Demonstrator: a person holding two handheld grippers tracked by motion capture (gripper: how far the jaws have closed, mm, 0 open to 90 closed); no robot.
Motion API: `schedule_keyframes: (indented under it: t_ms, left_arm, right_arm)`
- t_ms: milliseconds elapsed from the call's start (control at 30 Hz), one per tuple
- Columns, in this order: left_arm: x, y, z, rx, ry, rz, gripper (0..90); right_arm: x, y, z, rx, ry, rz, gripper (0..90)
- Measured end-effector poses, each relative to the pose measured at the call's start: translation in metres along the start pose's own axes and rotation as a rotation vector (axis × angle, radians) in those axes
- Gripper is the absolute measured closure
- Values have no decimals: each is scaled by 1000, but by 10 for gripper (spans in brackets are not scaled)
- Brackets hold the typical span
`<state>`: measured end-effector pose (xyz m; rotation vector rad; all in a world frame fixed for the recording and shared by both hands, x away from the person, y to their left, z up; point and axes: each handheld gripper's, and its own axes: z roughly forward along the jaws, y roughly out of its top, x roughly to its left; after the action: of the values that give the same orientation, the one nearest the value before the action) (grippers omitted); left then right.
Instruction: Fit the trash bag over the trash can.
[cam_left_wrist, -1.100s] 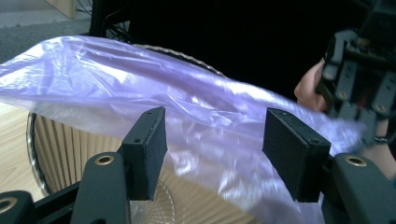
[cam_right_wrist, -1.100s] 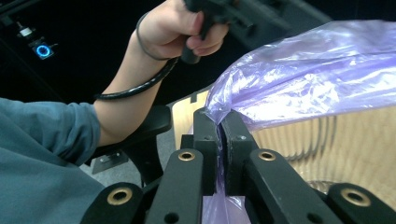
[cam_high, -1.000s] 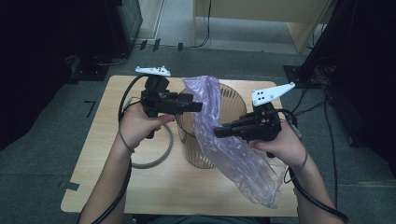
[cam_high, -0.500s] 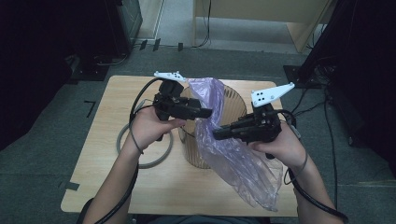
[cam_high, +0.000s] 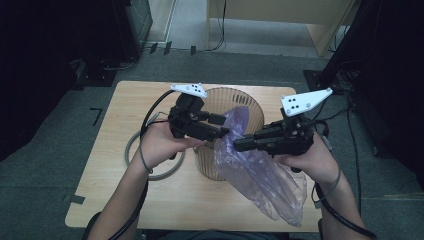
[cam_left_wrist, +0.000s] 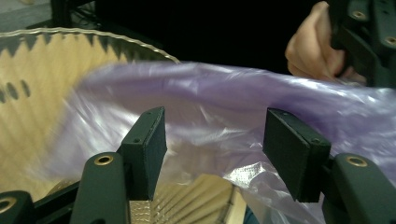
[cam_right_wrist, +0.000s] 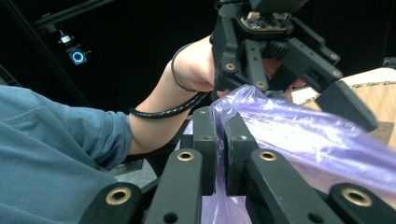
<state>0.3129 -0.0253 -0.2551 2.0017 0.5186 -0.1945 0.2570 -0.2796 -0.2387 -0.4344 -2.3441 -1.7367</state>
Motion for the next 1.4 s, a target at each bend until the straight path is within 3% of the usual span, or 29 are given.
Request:
schedule_keyframes:
  t_ms: [100, 267, 467, 533, 900, 1233, 1400]
  left_arm:
    - [3, 0, -3, -14, 18, 4, 386]
    - [17, -1, -13, -63, 46, -43, 380]
    - [21, 0, -28, -137, 89, -24, 377]
    - [22, -1, -31, -152, 91, -36, 377]
    - [26, -3, -22, -130, 96, -42, 376]
    - [29, -4, -22, -150, 100, -45, 376]
    - [33, -6, -18, -132, 97, -54, 376]
  right_arm:
    - [-4, -1, -1, -2, -15, 5, 869]
    - [-21, -5, -1, 4, -58, 47, 868]
    - [-40, -6, 1, 4, -116, 61, 864]
    - [-45, -4, 1, -1, -132, 63, 864]
    - [-76, 2, 0, -18, -205, 91, 856]
    - [-93, -4, 10, 26, -283, 104, 845]
    - [-99, -8, 13, 48, -327, 108, 830]
